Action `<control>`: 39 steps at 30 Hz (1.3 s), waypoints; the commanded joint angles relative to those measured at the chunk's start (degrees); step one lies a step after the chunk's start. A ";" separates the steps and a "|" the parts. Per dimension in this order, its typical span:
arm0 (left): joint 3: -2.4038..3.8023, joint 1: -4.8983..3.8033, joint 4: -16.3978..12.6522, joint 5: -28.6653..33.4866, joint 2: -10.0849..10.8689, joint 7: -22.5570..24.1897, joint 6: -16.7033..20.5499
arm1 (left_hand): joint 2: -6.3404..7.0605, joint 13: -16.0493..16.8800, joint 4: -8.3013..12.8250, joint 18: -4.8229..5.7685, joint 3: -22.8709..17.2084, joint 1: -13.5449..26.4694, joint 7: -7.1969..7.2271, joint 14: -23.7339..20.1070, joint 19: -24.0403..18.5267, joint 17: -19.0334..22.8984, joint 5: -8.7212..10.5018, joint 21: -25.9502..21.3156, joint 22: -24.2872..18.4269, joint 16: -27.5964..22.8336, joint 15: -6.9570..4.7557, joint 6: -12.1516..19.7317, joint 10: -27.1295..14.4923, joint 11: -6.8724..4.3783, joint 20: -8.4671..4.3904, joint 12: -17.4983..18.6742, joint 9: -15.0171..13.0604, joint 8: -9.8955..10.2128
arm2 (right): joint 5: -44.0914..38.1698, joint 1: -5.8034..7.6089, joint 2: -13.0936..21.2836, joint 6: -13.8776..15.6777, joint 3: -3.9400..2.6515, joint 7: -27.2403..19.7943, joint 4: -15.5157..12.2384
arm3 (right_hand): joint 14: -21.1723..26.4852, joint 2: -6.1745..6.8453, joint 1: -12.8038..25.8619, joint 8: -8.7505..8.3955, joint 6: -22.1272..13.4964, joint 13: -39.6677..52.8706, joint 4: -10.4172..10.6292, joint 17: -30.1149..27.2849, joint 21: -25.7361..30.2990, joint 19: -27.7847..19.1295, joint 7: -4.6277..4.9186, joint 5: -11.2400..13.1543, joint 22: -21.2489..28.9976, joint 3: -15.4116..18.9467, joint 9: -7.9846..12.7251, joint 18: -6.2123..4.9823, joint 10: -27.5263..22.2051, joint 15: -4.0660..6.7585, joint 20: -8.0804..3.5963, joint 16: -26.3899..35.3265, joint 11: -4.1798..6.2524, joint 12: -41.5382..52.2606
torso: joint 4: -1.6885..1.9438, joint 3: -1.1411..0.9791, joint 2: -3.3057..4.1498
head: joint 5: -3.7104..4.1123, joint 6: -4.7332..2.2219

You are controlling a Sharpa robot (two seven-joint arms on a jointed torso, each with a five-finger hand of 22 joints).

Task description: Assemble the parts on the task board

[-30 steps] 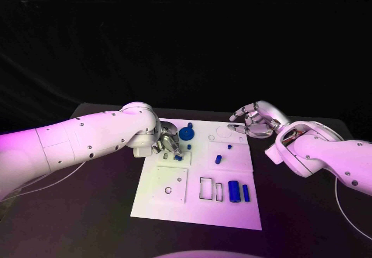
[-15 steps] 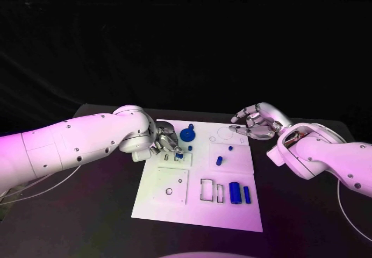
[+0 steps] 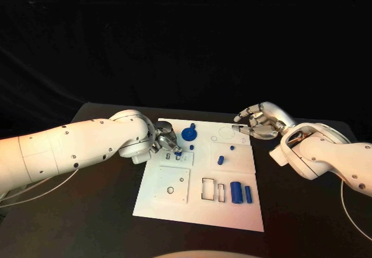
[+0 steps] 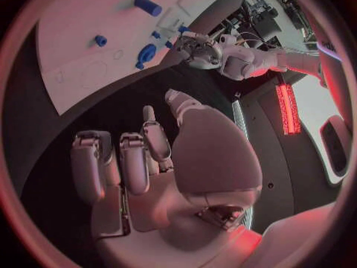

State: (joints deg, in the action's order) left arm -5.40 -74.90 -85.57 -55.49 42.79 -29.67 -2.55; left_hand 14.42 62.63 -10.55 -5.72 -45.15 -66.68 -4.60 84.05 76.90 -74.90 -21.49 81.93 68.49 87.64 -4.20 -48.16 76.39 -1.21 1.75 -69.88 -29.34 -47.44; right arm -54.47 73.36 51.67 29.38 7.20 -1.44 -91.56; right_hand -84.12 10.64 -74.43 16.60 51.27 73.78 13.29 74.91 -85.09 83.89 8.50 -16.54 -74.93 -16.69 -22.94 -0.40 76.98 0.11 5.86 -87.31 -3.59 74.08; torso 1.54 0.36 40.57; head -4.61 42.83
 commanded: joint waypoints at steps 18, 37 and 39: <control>-0.74 0.32 1.54 -6.74 -1.79 -0.43 -4.30 | 0.48 0.24 8.85 1.25 -8.56 0.46 1.59 4.93 0.58 -11.18 -0.98 0.50 0.46 0.44 -0.44 -2.08 0.74 -0.16 0.03 -0.46 -4.56 0.02 | -0.48 -0.06 0.02 -0.05 0.00 -0.63 -0.06 | -3.84 0.43 0.24 0.35 -0.25 -0.49 0.56 6.01 0.47 2.54 -0.24 -0.45 -11.07 -0.14 -0.01 -1.17 -0.48 0.48 -0.32 0.48 0.08 -0.67 | -0.05 -0.05 0.07 | -0.04 0.53; -0.96 0.62 2.54 -7.89 -2.50 -0.71 -5.78 | 0.51 0.26 8.87 1.29 -8.60 0.54 1.61 4.91 0.70 -11.09 -1.17 0.59 0.66 0.40 -0.46 -2.17 0.81 -0.18 0.02 -0.46 -4.60 0.05 | -0.48 -0.07 -0.05 -0.14 0.00 -0.67 0.04 | -3.82 0.47 0.39 0.39 -0.27 -0.47 0.73 5.95 0.51 2.52 -0.24 -0.51 -11.05 -0.13 0.00 -1.18 -0.44 0.48 -0.33 0.52 0.08 -0.65 | -0.03 -0.02 0.04 | -0.18 0.75; -0.97 0.63 2.63 -8.20 -2.51 -0.74 -5.89 | 0.51 0.26 8.87 1.29 -8.60 0.54 1.61 4.91 0.70 -11.09 -1.17 0.59 0.66 0.40 -0.46 -2.17 0.81 -0.18 0.02 -0.46 -4.60 0.05 | -0.48 -0.08 -0.06 -0.14 0.00 -0.67 0.05 | -3.82 0.47 0.39 0.39 -0.27 -0.47 0.73 5.95 0.51 2.52 -0.24 -0.51 -11.05 -0.13 0.00 -1.18 -0.44 0.48 -0.33 0.52 0.08 -0.65 | -0.03 -0.02 0.04 | -0.22 0.76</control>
State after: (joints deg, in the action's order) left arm -6.25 -74.43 -82.95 -62.70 40.41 -30.15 -6.63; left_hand 15.30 62.91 -10.55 -4.83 -45.15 -65.80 -4.39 84.05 77.31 -74.95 -22.38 82.16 69.10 87.86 -4.18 -48.59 76.69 -1.32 1.76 -70.23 -29.36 -47.27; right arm -54.47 73.33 51.65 29.46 7.20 -1.64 -91.48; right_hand -83.91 10.88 -74.20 16.60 51.27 73.34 13.77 74.90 -84.81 83.89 8.50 -16.76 -74.91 -16.86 -22.91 -0.40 76.97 0.32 5.86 -87.09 -3.59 73.75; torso 1.48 0.32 40.62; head -4.79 43.57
